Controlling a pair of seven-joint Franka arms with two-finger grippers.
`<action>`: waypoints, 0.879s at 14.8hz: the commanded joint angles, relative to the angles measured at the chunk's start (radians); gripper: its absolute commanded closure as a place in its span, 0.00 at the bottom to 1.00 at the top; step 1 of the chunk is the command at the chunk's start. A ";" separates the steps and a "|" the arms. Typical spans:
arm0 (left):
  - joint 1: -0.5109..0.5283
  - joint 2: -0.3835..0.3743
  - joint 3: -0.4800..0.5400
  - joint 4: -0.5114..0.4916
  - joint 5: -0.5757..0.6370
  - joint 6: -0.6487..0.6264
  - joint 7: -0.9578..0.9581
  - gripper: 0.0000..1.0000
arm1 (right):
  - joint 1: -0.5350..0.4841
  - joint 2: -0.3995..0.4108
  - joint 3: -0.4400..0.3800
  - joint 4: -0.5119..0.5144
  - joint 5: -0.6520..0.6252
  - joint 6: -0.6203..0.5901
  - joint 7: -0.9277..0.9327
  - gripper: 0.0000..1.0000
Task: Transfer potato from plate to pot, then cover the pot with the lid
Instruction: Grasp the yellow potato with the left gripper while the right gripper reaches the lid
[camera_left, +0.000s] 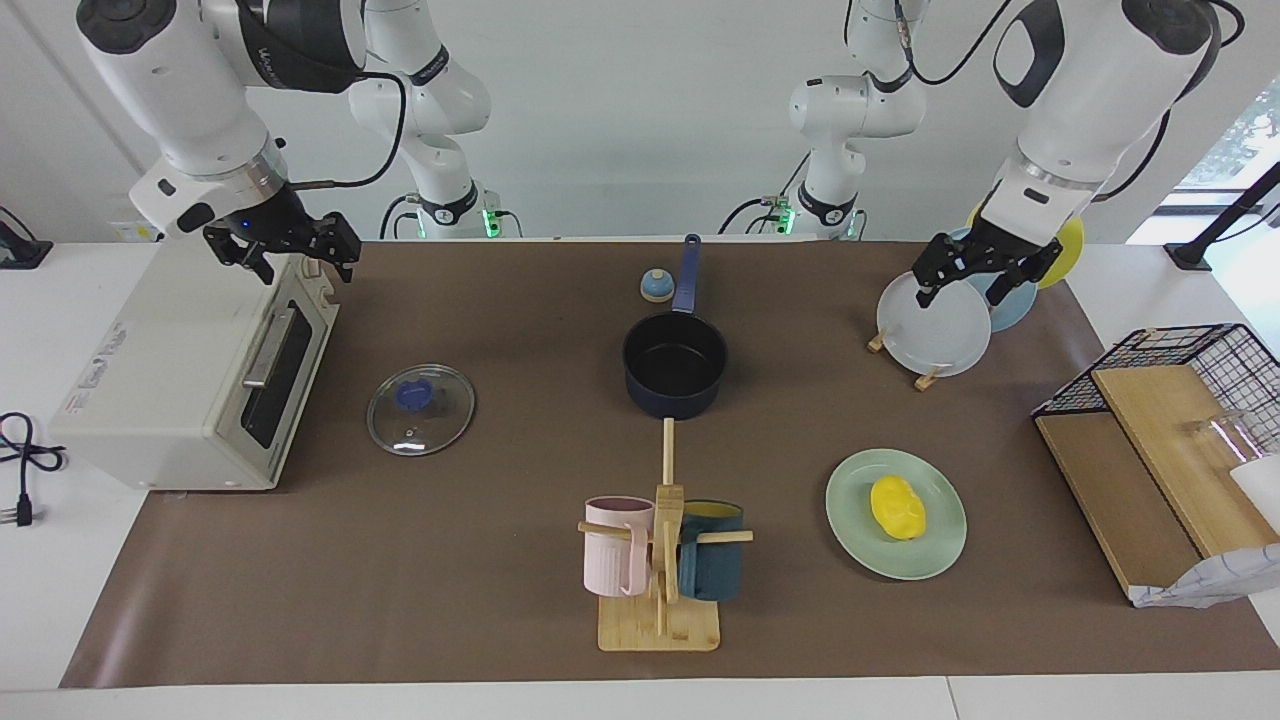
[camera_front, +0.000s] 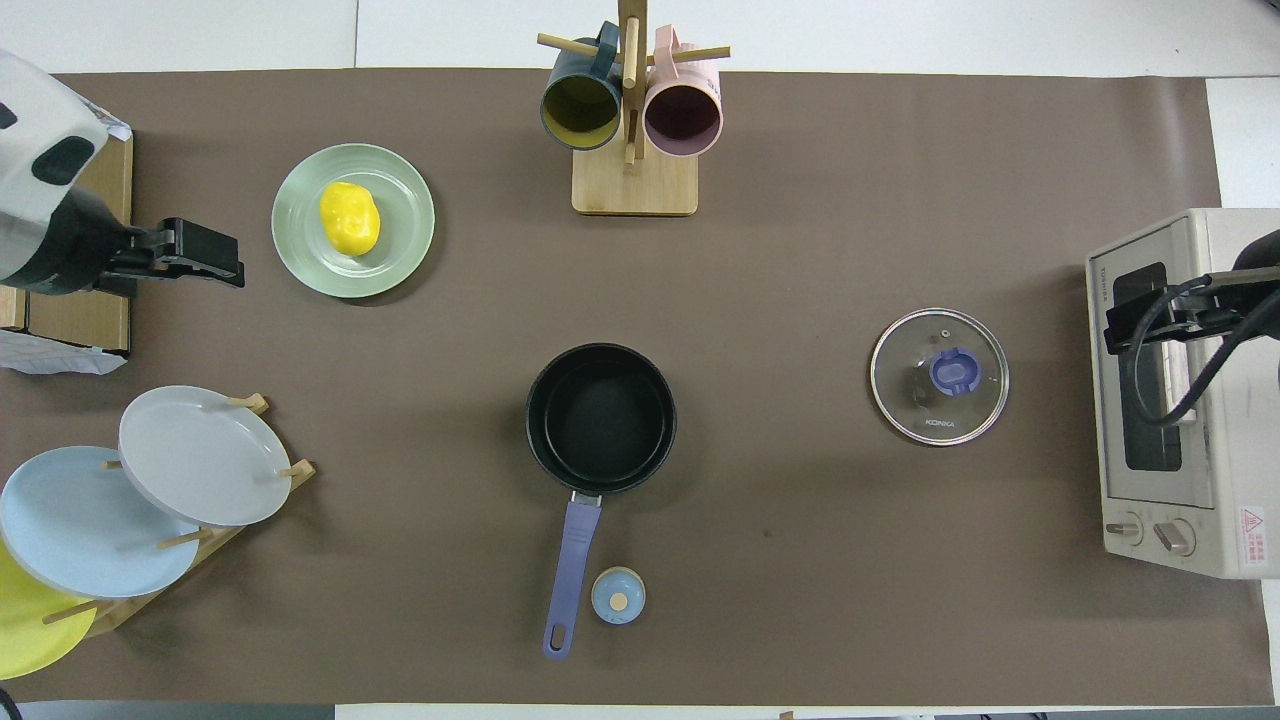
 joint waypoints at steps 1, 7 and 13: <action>0.004 0.118 0.002 0.050 -0.015 0.058 -0.007 0.00 | -0.009 -0.023 0.012 -0.027 0.009 0.031 0.011 0.00; 0.003 0.311 0.002 0.088 -0.026 0.281 -0.013 0.00 | 0.021 -0.016 0.018 -0.206 0.011 0.273 0.015 0.00; -0.010 0.512 0.004 0.248 0.022 0.337 -0.025 0.00 | 0.044 0.048 0.018 -0.369 0.046 0.531 0.014 0.00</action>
